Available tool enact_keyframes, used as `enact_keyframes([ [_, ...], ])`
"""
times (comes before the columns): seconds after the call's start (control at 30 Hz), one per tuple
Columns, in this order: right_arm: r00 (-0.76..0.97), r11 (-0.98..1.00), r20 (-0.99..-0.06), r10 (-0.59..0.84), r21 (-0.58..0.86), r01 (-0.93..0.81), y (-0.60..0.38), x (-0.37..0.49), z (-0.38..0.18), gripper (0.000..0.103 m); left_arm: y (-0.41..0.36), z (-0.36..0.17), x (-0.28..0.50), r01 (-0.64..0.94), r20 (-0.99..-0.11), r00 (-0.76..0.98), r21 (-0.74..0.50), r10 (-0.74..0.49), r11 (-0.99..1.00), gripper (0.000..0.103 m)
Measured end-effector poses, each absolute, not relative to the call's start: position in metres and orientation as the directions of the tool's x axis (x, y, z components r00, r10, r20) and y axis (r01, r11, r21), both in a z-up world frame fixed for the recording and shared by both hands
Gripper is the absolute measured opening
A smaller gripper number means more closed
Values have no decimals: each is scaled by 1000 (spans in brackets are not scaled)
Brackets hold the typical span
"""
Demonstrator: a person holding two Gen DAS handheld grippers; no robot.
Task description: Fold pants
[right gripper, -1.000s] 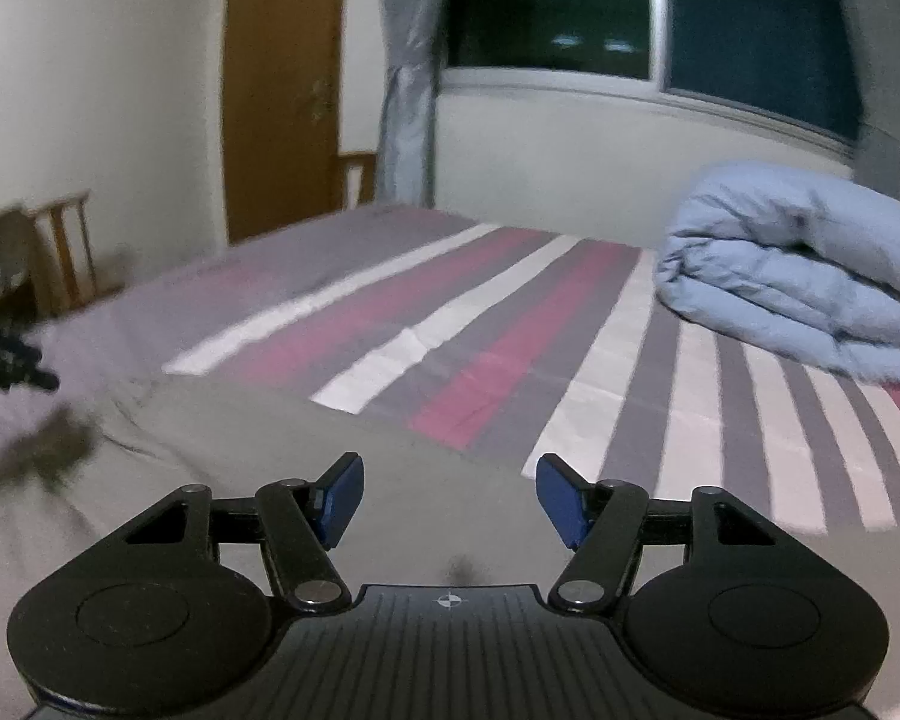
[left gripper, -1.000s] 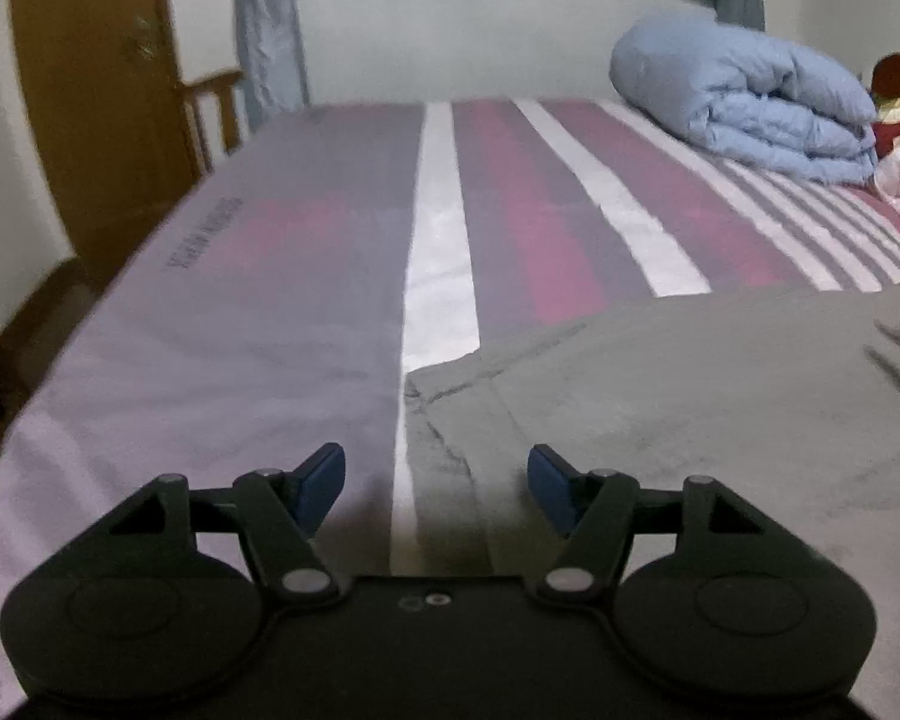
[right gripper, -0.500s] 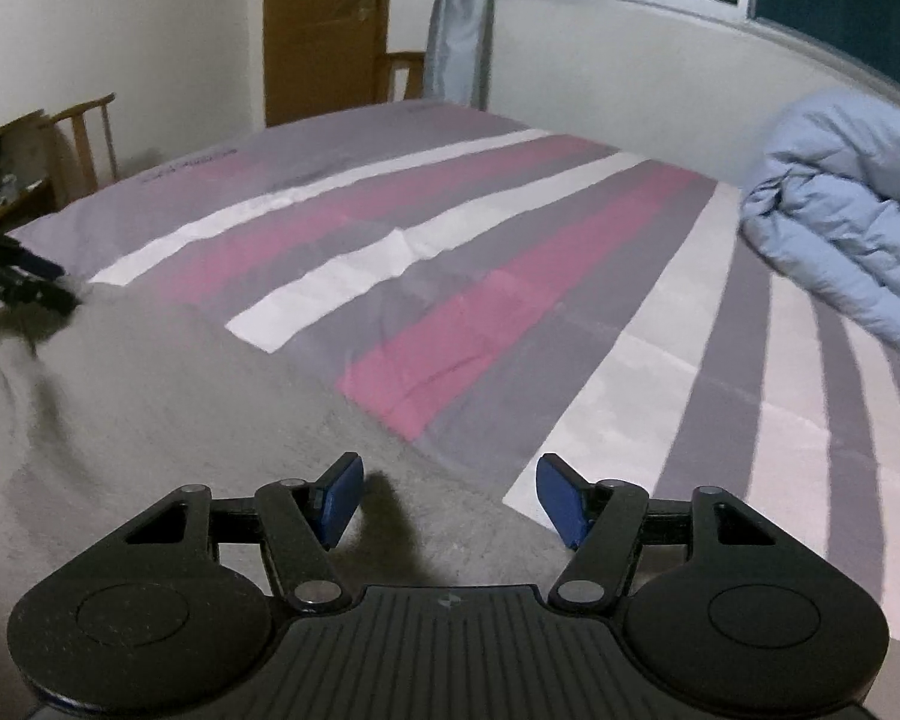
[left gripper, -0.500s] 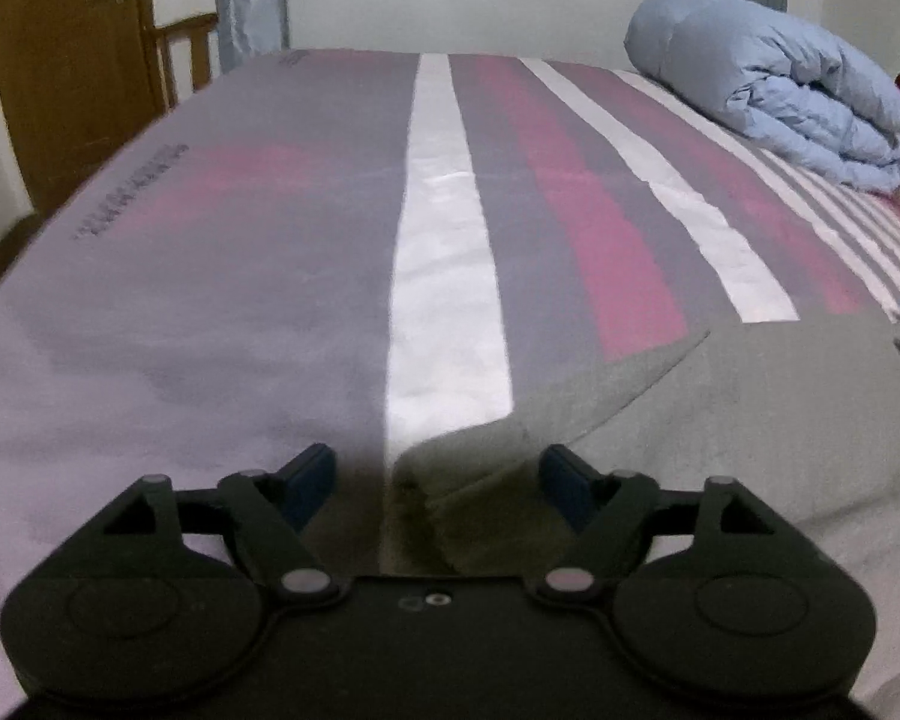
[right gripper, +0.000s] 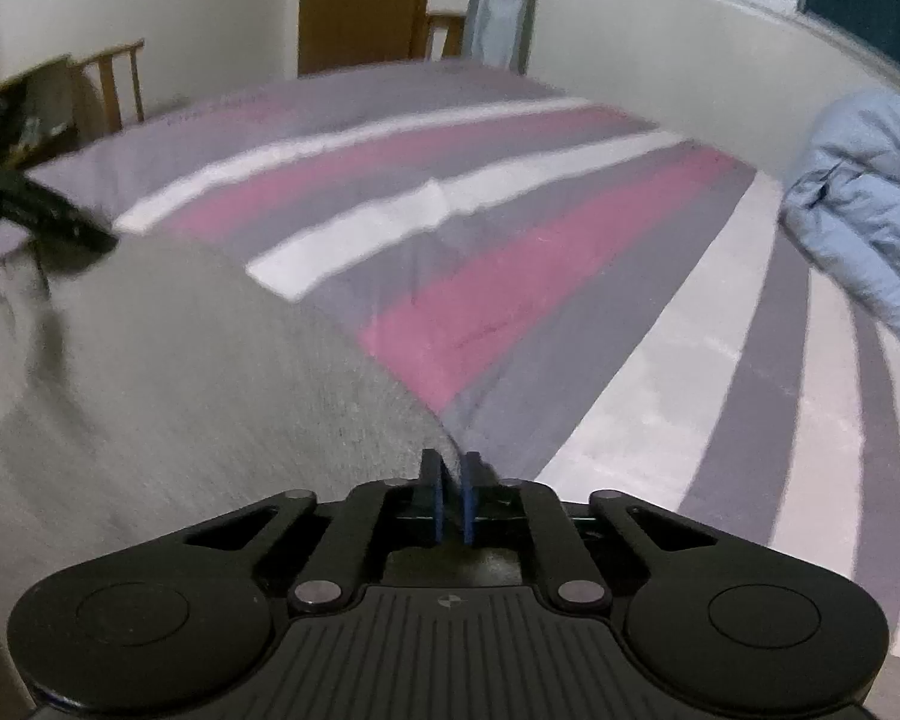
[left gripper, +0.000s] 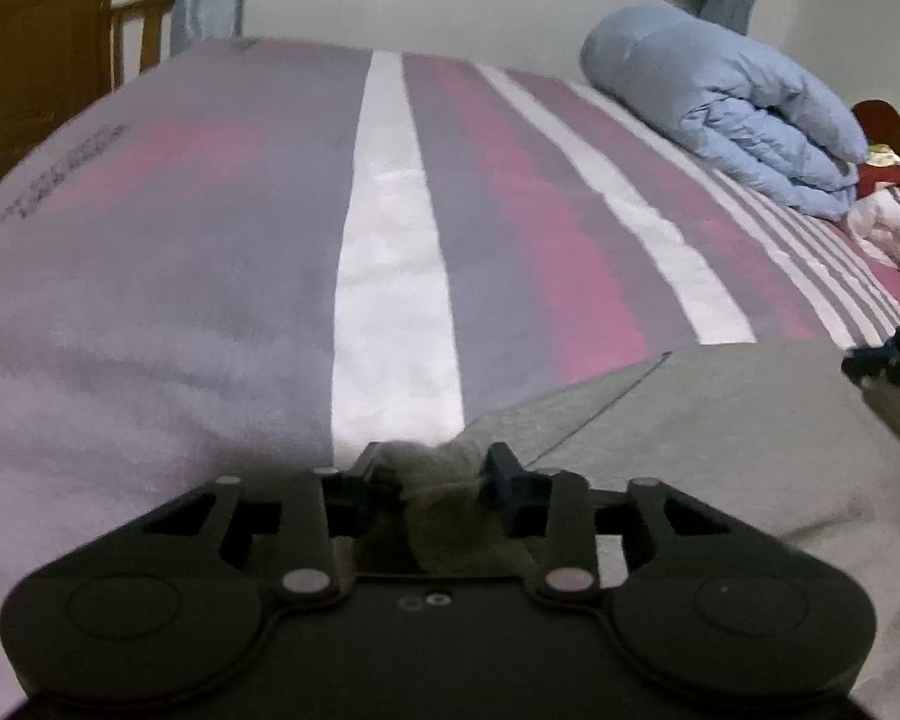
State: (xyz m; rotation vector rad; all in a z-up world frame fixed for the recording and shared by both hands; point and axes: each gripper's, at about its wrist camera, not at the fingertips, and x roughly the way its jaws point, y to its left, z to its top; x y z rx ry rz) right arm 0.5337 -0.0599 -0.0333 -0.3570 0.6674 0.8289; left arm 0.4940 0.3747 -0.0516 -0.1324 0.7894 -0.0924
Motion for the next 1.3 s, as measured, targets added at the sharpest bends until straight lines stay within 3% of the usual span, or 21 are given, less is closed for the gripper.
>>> enact_keyframes([
  [0.33, 552, 590, -542, 634, -122, -798, -92, 424, 49, 4, 374, 5, 403, 139, -467, 853, -225, -232, 964, 15],
  [0.53, 567, 548, -509, 648, -206, -811, -114, 320, 61, 4, 367, 22, 328, 160, -412, 876, -241, -250, 957, 15],
  [0.77, 573, 563, -510, 642, -195, -803, -127, 225, 20, 3, 345, 1, 261, 103, -462, 863, -235, -204, 967, 15],
  [0.87, 586, 564, -531, 612, -227, -794, -122, 193, -9, 4, 338, -14, 240, 72, -533, 829, -197, -169, 978, 15],
  [0.93, 602, 571, -550, 579, -253, -781, -121, 179, -26, 4, 335, -25, 234, 38, -606, 785, -159, -128, 987, 26],
  [1.0, 648, 617, -520, 557, -263, -742, -126, 162, -34, 6, 336, -30, 225, -27, -645, 762, -116, -54, 993, 30],
  [1.27, 749, 834, -438, 497, 3, -552, -167, 155, -21, 7, 339, -5, 190, -201, -602, 798, -289, -15, 936, 35],
  [1.3, 757, 853, -436, 487, 52, -520, -170, 158, -20, 16, 336, -3, 190, -212, -597, 802, -324, -25, 922, 36],
])
